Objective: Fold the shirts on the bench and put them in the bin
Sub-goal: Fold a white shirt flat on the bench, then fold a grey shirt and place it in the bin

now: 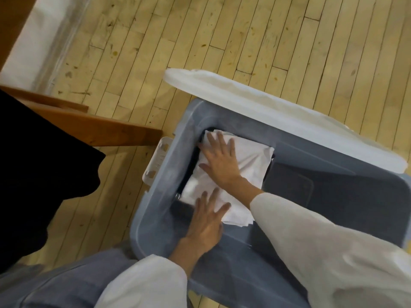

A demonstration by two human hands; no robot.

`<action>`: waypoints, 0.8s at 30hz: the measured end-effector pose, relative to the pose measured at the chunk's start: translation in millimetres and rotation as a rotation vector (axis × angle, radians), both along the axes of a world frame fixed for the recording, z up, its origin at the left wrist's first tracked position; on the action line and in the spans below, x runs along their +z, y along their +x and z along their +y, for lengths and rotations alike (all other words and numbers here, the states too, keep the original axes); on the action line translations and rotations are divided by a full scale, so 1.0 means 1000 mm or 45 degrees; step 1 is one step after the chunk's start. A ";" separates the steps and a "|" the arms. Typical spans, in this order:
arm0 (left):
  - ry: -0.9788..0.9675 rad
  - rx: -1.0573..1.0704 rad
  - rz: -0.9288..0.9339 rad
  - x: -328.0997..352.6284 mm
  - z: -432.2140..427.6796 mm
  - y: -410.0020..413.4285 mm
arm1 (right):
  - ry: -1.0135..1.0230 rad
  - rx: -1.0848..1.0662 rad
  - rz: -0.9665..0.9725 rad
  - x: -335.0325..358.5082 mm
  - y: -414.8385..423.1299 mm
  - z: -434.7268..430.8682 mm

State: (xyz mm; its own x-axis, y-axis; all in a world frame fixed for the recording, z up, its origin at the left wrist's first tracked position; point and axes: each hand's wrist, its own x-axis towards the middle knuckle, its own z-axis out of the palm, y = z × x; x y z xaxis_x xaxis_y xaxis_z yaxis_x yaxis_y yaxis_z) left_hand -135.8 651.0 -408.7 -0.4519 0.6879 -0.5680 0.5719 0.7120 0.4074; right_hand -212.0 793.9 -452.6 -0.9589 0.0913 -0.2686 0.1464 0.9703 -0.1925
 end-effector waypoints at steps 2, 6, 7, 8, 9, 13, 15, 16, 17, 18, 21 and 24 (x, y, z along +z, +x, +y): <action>-0.268 -0.123 -0.297 0.000 0.005 0.001 | 0.030 0.065 -0.258 -0.010 -0.004 0.006; -0.505 -0.152 -0.400 -0.001 0.017 -0.002 | 0.110 0.082 -0.417 -0.018 -0.011 0.011; -0.518 -0.151 -0.396 -0.001 0.019 -0.005 | 0.117 0.081 -0.444 -0.017 -0.013 0.010; -0.527 -0.155 -0.382 -0.001 0.021 -0.007 | 0.111 0.059 -0.428 -0.014 -0.014 0.008; -0.531 -0.145 -0.362 0.000 0.023 -0.007 | 0.097 0.016 -0.360 -0.009 -0.012 0.004; -0.652 -0.137 -0.456 0.013 0.033 -0.006 | 0.035 -0.153 0.028 0.001 0.042 -0.023; -0.643 -0.091 -0.536 0.021 0.032 -0.007 | -0.007 -0.248 -0.099 0.000 0.073 -0.022; -0.610 -0.071 -0.561 0.024 0.028 -0.008 | 0.027 -0.283 -0.219 -0.001 0.080 -0.017; -0.575 -0.065 -0.584 0.027 0.024 -0.011 | 0.071 -0.276 -0.372 0.000 0.080 -0.010; -0.535 -0.054 -0.591 0.032 0.017 -0.015 | 0.099 -0.246 -0.472 0.002 0.076 -0.007; -0.440 0.033 -0.523 0.054 -0.003 -0.036 | -0.183 -0.396 -0.467 0.035 0.051 -0.010; -0.341 0.159 -0.387 0.095 -0.013 -0.060 | -0.724 -0.676 -0.286 0.108 0.030 -0.030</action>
State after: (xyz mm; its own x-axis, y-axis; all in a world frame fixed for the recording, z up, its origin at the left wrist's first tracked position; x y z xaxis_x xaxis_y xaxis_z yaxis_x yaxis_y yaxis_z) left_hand -195.9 637.6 -313.5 -0.3067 0.4487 -0.8394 0.3570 0.8718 0.3355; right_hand -182.5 763.6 -345.1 -0.7436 0.3106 -0.5921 0.6539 0.5227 -0.5470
